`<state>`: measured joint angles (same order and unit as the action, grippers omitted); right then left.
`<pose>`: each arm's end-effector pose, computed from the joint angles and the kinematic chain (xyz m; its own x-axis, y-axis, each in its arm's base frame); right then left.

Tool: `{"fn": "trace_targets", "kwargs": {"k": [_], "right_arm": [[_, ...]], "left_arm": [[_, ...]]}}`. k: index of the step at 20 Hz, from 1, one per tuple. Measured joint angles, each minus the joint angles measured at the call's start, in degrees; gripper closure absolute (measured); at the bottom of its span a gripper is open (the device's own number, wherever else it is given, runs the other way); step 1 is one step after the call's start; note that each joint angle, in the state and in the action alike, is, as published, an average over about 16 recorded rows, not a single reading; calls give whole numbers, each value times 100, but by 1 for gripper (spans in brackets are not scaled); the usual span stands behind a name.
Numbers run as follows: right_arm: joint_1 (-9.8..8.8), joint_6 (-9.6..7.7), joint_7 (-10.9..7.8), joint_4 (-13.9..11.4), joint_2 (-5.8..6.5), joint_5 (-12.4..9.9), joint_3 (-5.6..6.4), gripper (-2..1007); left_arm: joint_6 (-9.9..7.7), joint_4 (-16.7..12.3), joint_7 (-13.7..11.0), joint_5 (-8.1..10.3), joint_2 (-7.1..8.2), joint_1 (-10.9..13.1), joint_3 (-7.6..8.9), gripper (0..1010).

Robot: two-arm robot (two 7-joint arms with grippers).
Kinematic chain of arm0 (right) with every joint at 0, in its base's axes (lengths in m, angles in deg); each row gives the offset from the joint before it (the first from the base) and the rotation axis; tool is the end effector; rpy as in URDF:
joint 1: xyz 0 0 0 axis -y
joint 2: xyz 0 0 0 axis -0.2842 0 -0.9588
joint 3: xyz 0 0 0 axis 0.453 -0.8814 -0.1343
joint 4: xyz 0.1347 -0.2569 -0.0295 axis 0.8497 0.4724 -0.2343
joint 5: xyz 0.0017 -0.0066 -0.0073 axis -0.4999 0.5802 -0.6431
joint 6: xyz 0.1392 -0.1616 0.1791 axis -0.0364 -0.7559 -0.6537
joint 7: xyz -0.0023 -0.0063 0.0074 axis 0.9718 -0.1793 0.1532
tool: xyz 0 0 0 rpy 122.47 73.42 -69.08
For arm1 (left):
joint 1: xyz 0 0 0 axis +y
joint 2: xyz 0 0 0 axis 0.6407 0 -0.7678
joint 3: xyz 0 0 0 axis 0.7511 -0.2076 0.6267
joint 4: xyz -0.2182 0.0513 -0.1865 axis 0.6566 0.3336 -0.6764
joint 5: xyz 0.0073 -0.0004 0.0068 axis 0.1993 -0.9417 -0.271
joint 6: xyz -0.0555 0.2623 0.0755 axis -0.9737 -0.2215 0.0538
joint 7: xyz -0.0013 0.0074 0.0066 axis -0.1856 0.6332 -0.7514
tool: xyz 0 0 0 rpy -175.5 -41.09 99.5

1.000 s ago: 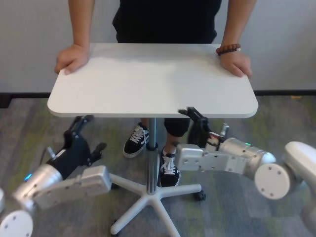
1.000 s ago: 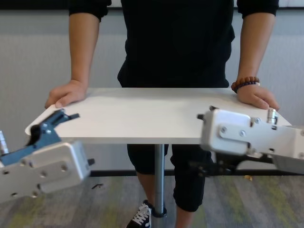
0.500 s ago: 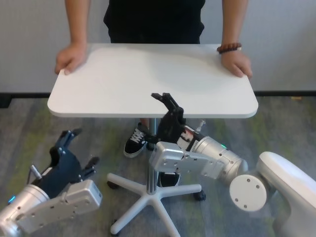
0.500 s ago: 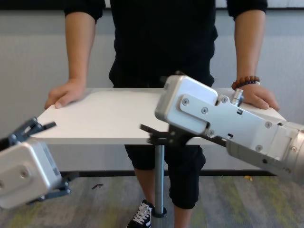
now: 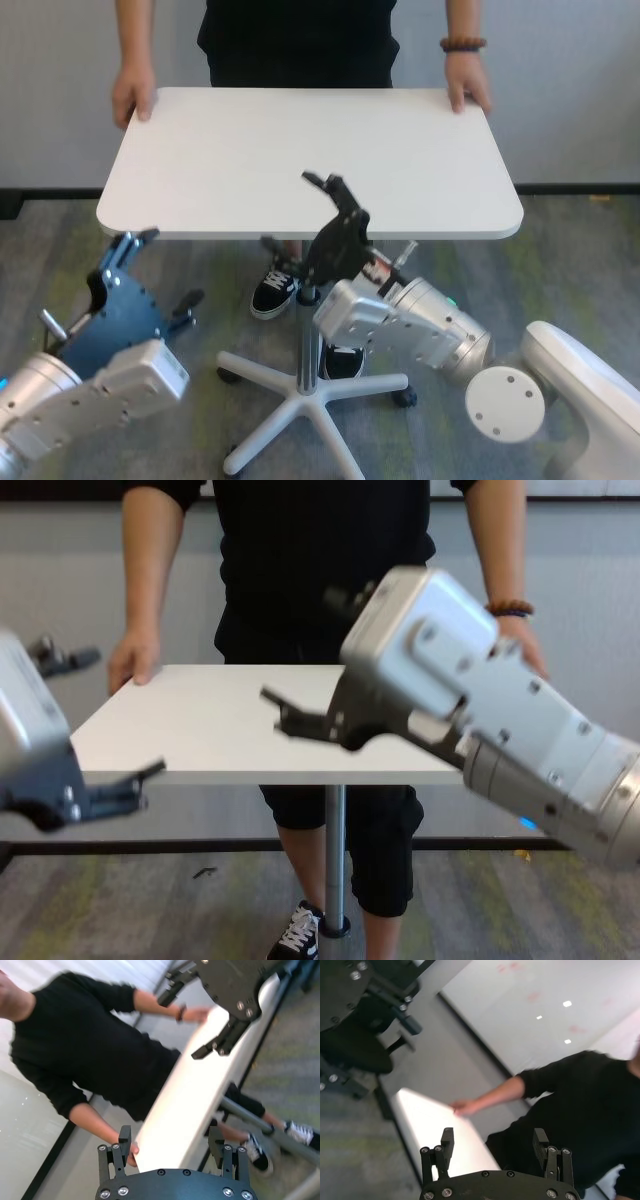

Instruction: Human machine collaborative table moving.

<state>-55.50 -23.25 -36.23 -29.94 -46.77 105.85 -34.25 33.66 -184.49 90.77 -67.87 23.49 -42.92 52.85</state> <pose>0.3488 0.0647 -0.2879 0.3502 -0.5083 0.7868 0.6964 0.7030 0.1442 0.2463 0.0612 -0.2685 0.2468 0.4842 0.8394 -0.8778 0.4787 -0.0180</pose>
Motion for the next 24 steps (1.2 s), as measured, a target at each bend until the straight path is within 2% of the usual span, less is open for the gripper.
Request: {"fn": "trace_targets", "kwargs": {"k": [6,9,12,17,24], "right_arm": [[-24,508,225,-44,-144,-251,205,2],[-6,719,295,-57,-208,-325,279,2],[11,856,332,-79,-257,-339,330,2],[-6,867,329,-117,-313,-269,380,2],[-158,601,290,-198,-354,-110,442,2]], "left_arm": [[218,-376,-214,504,24,59,292,10],[327,-524,-280,690,28,61,418,10],[438,-657,-306,792,26,69,530,10],[526,-748,-345,765,-7,47,605,10],[472,-648,-478,615,-80,4,572,10]]}}
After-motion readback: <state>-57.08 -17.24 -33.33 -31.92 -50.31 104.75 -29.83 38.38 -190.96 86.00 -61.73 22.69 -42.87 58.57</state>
